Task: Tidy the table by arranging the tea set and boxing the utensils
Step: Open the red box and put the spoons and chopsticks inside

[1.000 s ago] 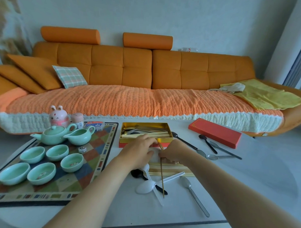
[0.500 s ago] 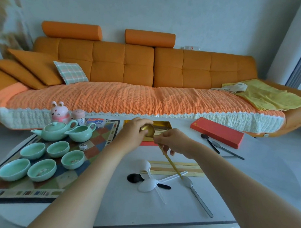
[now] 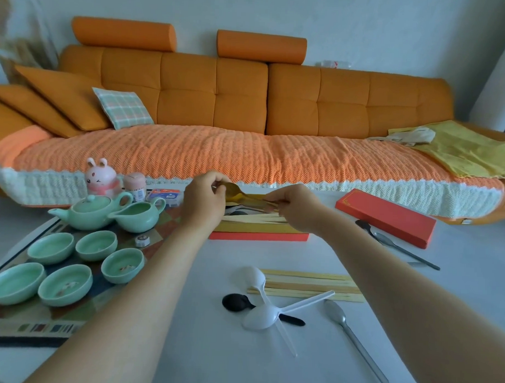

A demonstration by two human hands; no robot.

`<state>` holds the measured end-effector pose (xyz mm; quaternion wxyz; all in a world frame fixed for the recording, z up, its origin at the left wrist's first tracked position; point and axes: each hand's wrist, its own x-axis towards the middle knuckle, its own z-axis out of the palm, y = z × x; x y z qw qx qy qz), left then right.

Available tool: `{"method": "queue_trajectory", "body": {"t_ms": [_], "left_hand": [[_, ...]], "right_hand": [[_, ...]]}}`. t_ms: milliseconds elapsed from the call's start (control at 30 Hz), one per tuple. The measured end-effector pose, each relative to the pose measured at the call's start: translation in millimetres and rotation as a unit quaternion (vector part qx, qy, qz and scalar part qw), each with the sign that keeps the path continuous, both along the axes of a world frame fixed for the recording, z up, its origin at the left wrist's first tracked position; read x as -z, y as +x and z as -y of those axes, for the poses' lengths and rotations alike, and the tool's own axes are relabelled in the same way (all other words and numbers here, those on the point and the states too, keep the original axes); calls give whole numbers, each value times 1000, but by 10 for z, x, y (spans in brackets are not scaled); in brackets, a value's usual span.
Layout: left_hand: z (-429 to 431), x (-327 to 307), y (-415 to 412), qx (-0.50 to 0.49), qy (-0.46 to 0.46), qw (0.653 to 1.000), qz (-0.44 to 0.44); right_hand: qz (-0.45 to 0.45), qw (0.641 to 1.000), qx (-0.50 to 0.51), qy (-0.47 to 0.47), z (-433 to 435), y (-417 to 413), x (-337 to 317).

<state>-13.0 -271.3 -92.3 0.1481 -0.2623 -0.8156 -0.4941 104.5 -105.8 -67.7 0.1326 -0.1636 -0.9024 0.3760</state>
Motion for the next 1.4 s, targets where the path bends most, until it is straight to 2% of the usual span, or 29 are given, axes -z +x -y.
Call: {"method": "queue_trajectory", "body": {"t_ms": [100,200,500,700,933,1067,1200,1267,1333,1400], "left_hand": [[-16,74,-76,11,-40,999,28],[3,164,-113,62,-107,992,36],[22,336,-242,97,-203,974,-13],[-14,398,-314,92,-295,947,-87],[-82,389,-292,96,-368,923,-64],[-63,362,-247,100,-368,923,-55],[-11,289,-113,118,-298,938,-130],[1,214,-37,114,-250,944,-183],[16,132,73,121,-225,949,-184],[35,76,216,152,-231,950,-144]], "right_hand": [[7,998,16,59,-57,-150,89],[26,994,19,103,-96,-289,164],[62,993,44,86,-184,-604,361],[55,995,49,70,-176,-637,387],[106,979,-55,167,-7,-468,368],[110,975,-80,174,-9,-313,329],[-71,970,-73,222,-16,-139,330],[-118,961,-63,241,5,-74,294],[-78,971,-65,217,78,39,209],[4,976,-93,195,168,173,153]]}}
